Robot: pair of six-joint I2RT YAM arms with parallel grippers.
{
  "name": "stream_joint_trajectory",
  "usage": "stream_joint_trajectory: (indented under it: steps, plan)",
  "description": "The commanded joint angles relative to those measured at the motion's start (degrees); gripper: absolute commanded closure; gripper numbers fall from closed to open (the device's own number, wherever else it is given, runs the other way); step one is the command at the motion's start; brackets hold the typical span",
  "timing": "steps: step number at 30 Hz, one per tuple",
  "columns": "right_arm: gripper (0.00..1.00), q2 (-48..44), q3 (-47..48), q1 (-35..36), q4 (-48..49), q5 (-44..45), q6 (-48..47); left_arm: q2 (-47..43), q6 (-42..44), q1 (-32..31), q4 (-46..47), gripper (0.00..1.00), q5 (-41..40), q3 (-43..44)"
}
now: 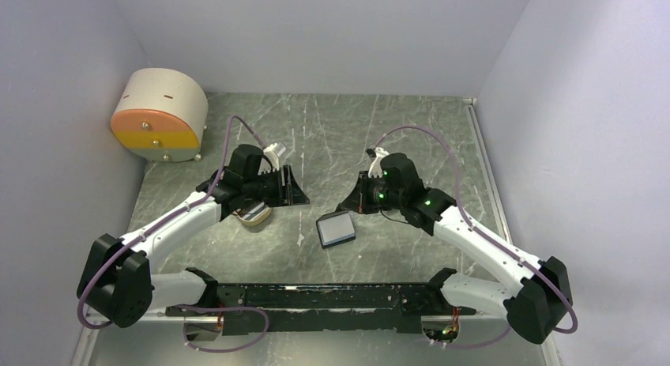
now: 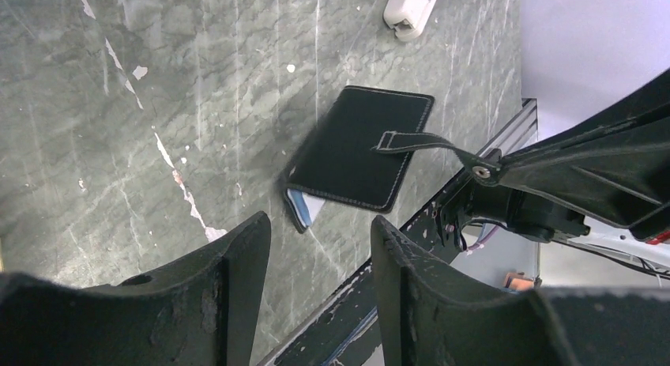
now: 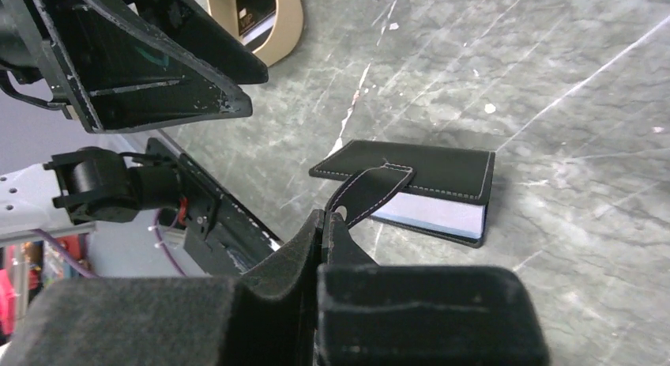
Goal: Put the credit cards into the card holder
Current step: Place the card holder at the center of the board.
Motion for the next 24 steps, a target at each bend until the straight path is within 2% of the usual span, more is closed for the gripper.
stream_joint_trajectory:
  steps: [1,7,15,24]
  plan:
    - [1.0,2.9,-2.0,-0.6,5.6,-2.8,4.8,-1.2,0.2,0.0,-0.9,0.46,0.4,0.4]
    - [1.0,9.1,-5.0,-9.6,13.2,-7.3,6.2,1.5,2.5,-0.1,-0.9,0.48,1.4,0.3]
    - [1.0,19.4,-4.2,-17.5,16.9,-8.3,2.2,5.2,2.2,-1.8,0.2,0.47,2.0,1.1]
    - [1.0,24.0,-4.0,-20.5,16.3,-7.0,-1.9,9.6,-0.4,-3.7,2.8,0.45,-0.9,2.0]
